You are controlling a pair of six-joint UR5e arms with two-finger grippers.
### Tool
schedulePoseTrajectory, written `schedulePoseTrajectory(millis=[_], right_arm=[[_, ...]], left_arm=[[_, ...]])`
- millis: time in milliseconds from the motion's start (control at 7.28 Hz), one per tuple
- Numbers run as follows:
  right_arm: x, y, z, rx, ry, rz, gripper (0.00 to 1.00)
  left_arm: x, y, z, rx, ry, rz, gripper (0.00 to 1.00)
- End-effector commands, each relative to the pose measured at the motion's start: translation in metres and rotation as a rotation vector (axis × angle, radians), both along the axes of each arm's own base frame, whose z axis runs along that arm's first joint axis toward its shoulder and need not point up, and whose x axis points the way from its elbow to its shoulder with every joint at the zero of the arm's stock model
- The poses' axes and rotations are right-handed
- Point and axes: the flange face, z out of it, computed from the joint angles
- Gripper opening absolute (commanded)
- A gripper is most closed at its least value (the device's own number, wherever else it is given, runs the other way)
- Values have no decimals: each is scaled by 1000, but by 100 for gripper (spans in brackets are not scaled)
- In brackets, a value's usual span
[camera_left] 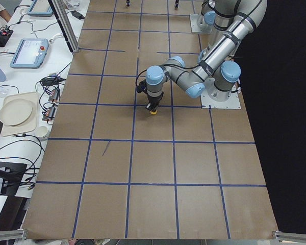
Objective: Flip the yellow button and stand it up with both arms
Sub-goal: 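Lift the button with the left gripper and carry it toward the right gripper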
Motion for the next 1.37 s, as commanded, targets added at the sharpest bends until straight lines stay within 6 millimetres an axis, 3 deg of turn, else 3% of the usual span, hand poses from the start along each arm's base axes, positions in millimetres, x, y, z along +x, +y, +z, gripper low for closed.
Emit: schedulePoseTrajectory(millis=[0,137,275,412,550,687,962,1237], right_arm=[[-4,-1,-5,20,6,10,100],[0,0,-1,4,-10,3,100],[-2,-4,2,-4,-24,-9,100],[-7,-7,3,-7,-41,-34,100],[-12,-13,5,-9,-124,-124,100],[-24,-23,3,34,-227,-350,100],[-40,-31,1,161,-424,-662,100],[-44,-59,-5,287,-611,-916,100]], left_arm=[[-83,-9,48,7,141,12,18],[-123,-25,75,41,294,77,18],[-164,-44,112,31,338,85,18],[-215,-60,140,43,440,149,18],[-264,-74,153,90,505,225,18],[-304,-80,165,123,580,242,18],[-335,-82,172,219,873,340,18],[-347,-79,171,298,1175,402,16]])
